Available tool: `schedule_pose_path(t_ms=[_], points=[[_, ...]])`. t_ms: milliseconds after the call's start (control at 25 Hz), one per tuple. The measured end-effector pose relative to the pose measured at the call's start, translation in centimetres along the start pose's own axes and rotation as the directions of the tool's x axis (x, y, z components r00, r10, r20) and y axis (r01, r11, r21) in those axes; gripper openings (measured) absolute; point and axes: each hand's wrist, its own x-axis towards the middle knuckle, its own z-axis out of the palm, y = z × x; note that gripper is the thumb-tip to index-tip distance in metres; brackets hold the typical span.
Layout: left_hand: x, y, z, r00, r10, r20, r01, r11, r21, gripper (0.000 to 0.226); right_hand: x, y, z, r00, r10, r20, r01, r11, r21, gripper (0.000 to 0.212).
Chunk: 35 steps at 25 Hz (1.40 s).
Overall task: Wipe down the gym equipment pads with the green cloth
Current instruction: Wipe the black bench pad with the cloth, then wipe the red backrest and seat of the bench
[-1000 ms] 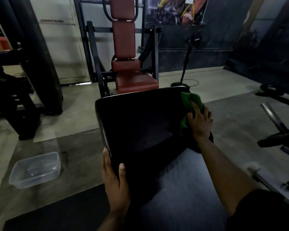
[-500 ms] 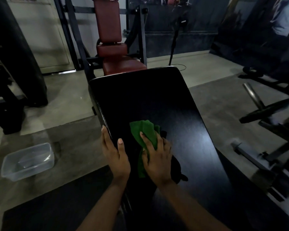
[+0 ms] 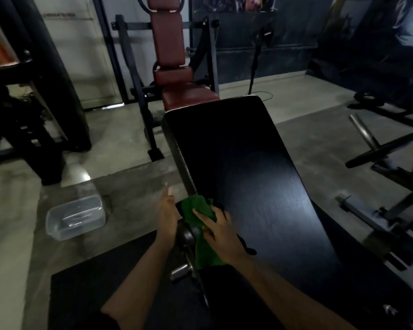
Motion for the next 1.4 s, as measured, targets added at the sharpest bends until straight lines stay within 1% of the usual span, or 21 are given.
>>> schedule_pose_path(t_ms=[40,120,200,280,400,480,600,680,760,920,1120,1240,1400], points=[[-1.0,-0.3,-1.6,1.0,0.002,-0.007,-0.002,0.999,0.038,0.048,-0.6,-0.8,0.1,0.999,-0.016,0.031,0.014,0.999,0.05,0.062],[-2.0,-1.5,-5.6,0.997,-0.026,-0.076,0.034,0.994,0.101,0.048,-1.0,-3.0,1.0,0.993,-0.09,0.074,0.082,0.992,0.098,0.059],[-1.8,-3.0,-10.4,0.986,-0.078,-0.146,0.102,0.981,0.165,0.047,-0.2,-5.4,2.6,0.973,-0.184,0.139,0.17,0.98,0.109,0.055],[-0.9,-4.6,-15.6,0.979,-0.125,-0.158,0.166,0.947,0.277,0.046,1.9,-7.5,4.9,0.952,-0.208,0.225,0.19,0.977,0.1,0.053],[1.0,-6.3,-23.3,0.967,-0.209,-0.146,0.254,0.849,0.464,0.047,6.1,-10.2,8.8,0.939,-0.15,0.31,0.139,0.989,0.058,0.051],[2.6,-6.2,-28.4,0.953,-0.255,-0.166,0.304,0.776,0.553,0.046,9.2,-12.0,11.8,0.923,-0.101,0.371,0.095,0.995,0.035,0.051],[5.5,-5.5,-35.7,0.929,-0.317,-0.194,0.365,0.686,0.63,0.048,13.9,-14.3,15.7,0.866,-0.052,0.497,0.061,0.998,-0.001,0.051],[8.1,-5.2,-39.9,0.925,-0.331,-0.187,0.366,0.646,0.67,0.049,17.1,-15.1,17.6,0.846,-0.023,0.532,0.045,0.999,-0.029,0.051],[10.8,-5.1,-42.6,0.913,-0.35,-0.21,0.396,0.633,0.665,0.05,19.9,-15.2,18.8,0.841,0.012,0.54,0.017,0.999,-0.049,0.051],[17.8,-5.4,-44.3,0.908,-0.371,-0.193,0.4,0.635,0.661,0.051,25.9,-13.7,20.4,0.845,0.113,0.523,-0.089,0.993,-0.072,0.05],[30.0,-5.6,-43.0,0.903,-0.412,-0.125,0.389,0.658,0.645,0.053,35.0,-8.6,22.6,0.863,0.243,0.443,-0.248,0.968,-0.049,0.049],[39.4,-5.2,-40.9,0.899,-0.427,-0.095,0.387,0.677,0.626,0.051,41.6,-6.0,22.7,0.868,0.284,0.406,-0.304,0.953,-0.016,0.048],[50.3,-4.1,-36.9,0.885,-0.465,-0.003,0.379,0.717,0.585,0.048,51.2,-2.8,21.4,0.884,0.321,0.341,-0.344,0.939,0.01,0.049]])
